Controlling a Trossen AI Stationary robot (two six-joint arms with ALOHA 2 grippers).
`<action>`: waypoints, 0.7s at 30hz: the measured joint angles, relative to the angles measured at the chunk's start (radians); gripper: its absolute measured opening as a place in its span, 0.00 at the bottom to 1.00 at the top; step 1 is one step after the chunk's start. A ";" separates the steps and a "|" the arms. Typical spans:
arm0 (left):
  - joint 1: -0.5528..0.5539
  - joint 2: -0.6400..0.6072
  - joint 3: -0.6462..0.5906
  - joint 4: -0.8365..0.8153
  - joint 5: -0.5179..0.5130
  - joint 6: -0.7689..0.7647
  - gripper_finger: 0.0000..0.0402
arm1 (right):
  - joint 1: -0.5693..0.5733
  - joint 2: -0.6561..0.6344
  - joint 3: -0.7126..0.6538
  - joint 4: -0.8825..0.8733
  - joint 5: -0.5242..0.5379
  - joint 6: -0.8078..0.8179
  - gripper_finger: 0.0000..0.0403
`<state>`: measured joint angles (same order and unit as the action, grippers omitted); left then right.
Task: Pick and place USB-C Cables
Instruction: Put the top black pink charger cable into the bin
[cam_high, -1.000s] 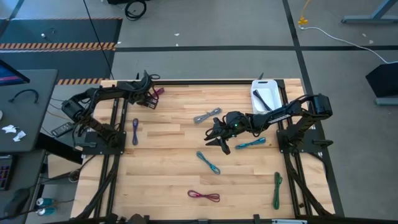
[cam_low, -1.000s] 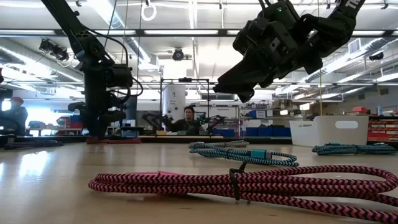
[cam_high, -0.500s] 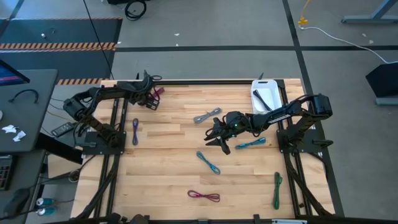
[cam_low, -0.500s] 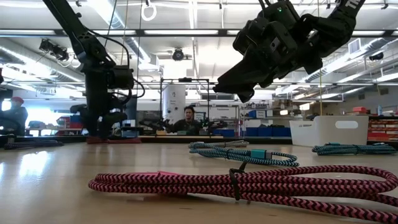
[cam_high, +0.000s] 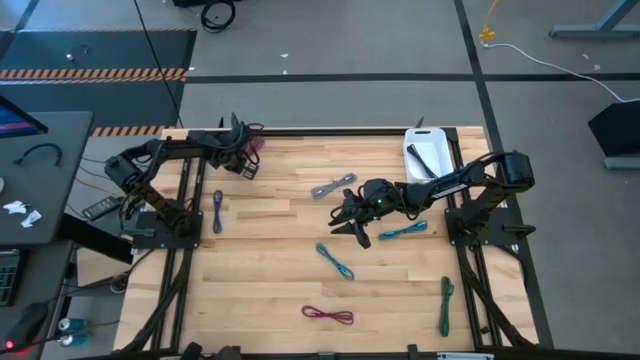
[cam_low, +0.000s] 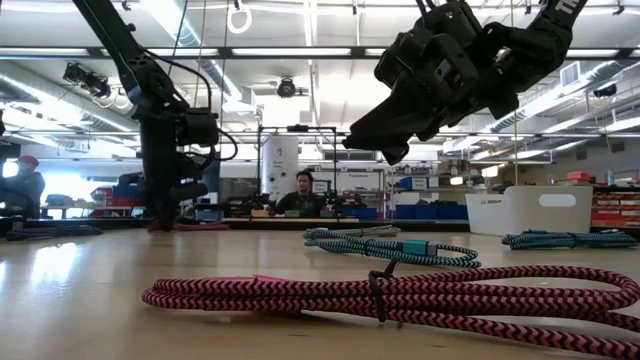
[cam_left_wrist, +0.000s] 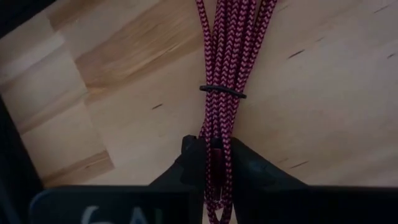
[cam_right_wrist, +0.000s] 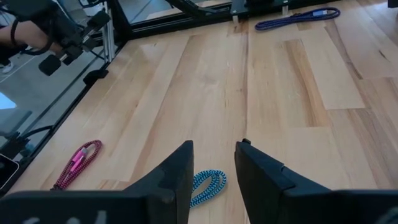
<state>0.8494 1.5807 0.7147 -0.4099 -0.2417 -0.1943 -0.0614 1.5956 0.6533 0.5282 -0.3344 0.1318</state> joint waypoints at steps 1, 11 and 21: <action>-0.004 -0.001 0.000 0.002 0.000 0.000 0.12 | -0.004 -0.006 0.000 -0.006 0.000 0.000 0.30; -0.058 -0.082 -0.002 0.010 0.014 0.023 0.12 | -0.076 -0.124 0.000 -0.147 0.000 -0.002 0.27; -0.305 -0.316 -0.002 0.040 0.007 0.023 0.12 | -0.136 -0.046 0.000 -0.162 0.109 -0.080 0.26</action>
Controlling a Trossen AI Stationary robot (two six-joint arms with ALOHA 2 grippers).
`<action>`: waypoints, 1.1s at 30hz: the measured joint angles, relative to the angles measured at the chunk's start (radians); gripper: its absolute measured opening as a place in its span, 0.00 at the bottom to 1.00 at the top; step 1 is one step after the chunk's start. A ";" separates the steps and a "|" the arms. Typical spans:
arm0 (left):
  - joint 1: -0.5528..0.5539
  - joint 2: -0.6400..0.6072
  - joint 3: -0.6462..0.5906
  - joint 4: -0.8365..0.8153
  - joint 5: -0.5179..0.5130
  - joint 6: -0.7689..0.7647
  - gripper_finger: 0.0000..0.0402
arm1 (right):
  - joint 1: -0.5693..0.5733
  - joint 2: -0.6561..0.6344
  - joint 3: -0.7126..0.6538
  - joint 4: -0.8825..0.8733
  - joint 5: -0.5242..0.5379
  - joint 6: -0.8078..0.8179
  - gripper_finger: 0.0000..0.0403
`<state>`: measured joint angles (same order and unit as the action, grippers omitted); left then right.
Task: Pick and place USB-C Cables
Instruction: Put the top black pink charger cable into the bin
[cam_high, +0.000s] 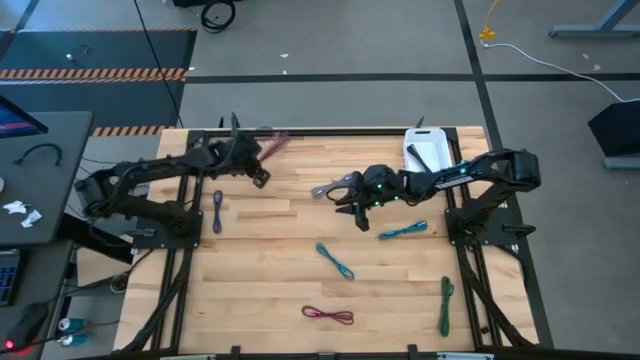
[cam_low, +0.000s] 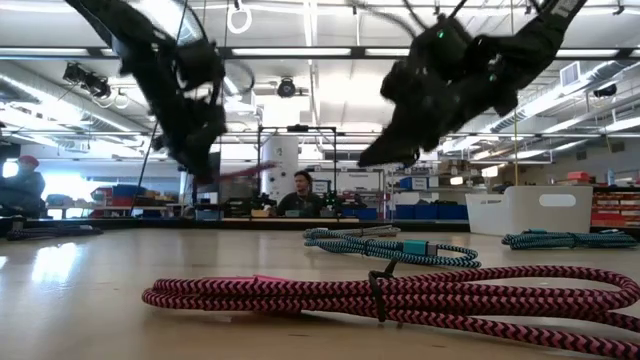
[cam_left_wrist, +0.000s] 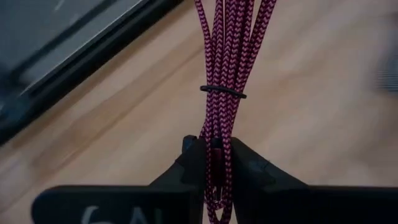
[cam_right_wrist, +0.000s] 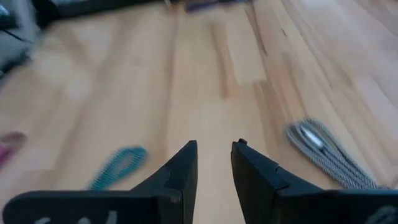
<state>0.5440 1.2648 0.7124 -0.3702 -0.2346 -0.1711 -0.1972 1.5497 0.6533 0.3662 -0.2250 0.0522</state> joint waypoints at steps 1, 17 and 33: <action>-0.041 -0.013 0.000 0.018 0.001 0.000 0.12 | -0.007 0.027 0.000 0.024 0.019 0.010 0.26; -0.456 0.033 0.000 0.426 -0.284 0.000 0.14 | -0.146 0.323 0.000 0.781 -0.136 0.286 0.57; -0.463 0.067 0.000 0.446 -0.297 -0.005 0.13 | -0.120 0.331 0.025 1.076 -0.134 0.375 0.75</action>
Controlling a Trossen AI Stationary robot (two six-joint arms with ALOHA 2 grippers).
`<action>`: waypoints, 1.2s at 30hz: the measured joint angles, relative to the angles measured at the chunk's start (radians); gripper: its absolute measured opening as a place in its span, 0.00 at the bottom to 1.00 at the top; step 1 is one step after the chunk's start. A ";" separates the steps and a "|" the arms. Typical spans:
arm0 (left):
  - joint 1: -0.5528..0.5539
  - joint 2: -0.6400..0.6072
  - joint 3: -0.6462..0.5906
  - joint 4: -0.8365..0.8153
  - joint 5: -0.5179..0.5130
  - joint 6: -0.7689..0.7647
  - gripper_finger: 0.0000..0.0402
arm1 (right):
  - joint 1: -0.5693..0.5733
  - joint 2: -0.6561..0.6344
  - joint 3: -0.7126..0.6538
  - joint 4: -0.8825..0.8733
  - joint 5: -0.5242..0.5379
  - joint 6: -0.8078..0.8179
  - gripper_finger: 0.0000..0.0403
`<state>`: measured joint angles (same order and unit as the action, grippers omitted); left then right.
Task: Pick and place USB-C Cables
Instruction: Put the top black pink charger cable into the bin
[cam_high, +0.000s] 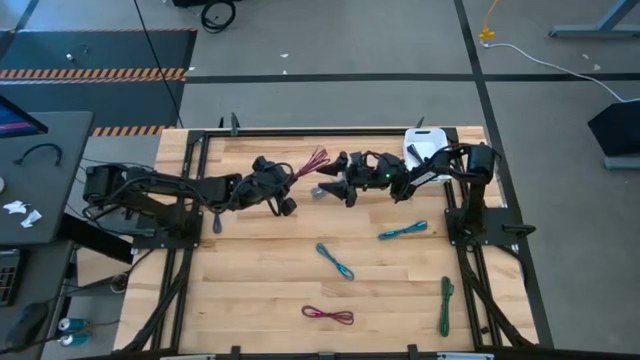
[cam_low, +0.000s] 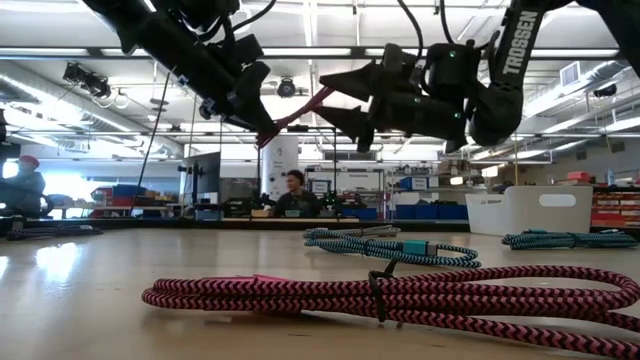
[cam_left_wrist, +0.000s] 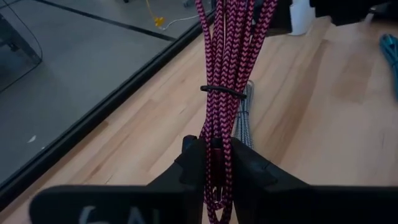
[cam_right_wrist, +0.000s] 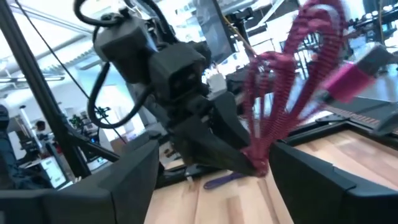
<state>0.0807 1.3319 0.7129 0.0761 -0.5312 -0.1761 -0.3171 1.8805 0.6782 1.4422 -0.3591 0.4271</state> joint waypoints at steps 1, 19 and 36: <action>0.000 0.000 0.000 0.001 0.000 0.000 0.13 | 0.002 0.000 0.005 0.000 -0.003 0.000 0.75; 0.000 0.006 0.000 0.022 0.000 0.004 0.17 | 0.016 0.000 0.036 -0.049 0.223 0.000 0.64; 0.000 0.006 0.000 0.033 0.002 0.003 0.24 | 0.014 0.000 0.092 -0.115 0.291 -0.087 0.29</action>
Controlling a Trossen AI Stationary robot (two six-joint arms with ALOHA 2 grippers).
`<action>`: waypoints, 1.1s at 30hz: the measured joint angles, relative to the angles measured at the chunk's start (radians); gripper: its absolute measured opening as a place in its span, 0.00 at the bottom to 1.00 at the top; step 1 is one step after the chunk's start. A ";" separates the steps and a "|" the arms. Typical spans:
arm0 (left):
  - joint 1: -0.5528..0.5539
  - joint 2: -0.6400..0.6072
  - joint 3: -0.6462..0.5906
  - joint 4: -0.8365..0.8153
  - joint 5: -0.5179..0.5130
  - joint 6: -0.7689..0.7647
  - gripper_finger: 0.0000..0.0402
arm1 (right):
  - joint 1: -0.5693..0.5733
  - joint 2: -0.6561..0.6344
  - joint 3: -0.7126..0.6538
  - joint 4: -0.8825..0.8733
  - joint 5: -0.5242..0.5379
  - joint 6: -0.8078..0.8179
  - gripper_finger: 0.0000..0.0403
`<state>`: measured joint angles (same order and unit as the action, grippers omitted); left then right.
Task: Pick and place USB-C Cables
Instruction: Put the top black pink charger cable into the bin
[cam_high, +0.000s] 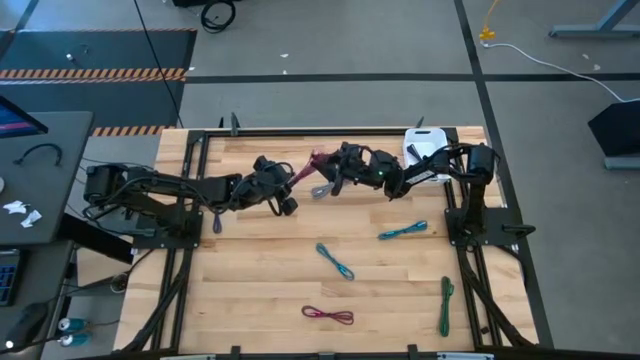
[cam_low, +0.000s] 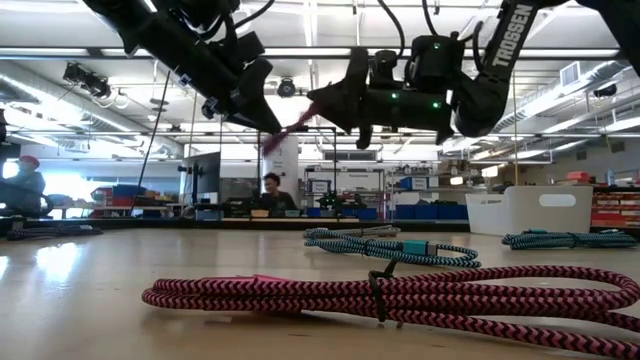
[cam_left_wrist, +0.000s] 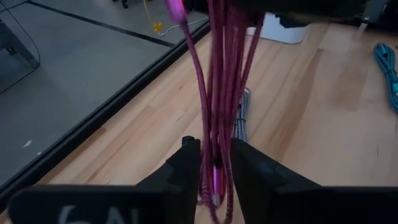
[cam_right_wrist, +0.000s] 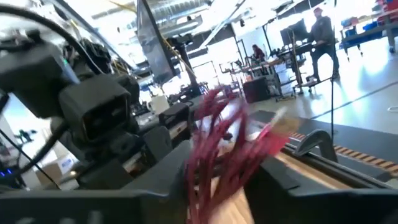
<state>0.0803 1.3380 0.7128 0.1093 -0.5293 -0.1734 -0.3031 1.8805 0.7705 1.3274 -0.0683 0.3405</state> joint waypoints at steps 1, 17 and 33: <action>0.000 0.000 0.000 0.001 0.000 -0.008 0.25 | 0.000 0.000 0.000 -0.004 0.000 -0.018 0.24; -0.002 0.000 0.000 -0.081 -0.001 -0.051 0.64 | -0.071 -0.417 -0.027 -0.824 0.232 -0.430 0.03; 0.002 0.000 0.000 -0.076 -0.002 -0.039 0.62 | -0.455 -0.742 -0.050 -1.692 0.715 -0.197 0.03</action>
<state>0.0822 1.3384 0.7129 0.0338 -0.5308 -0.2127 -0.7578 1.1389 0.7208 -0.3641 0.6464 0.1433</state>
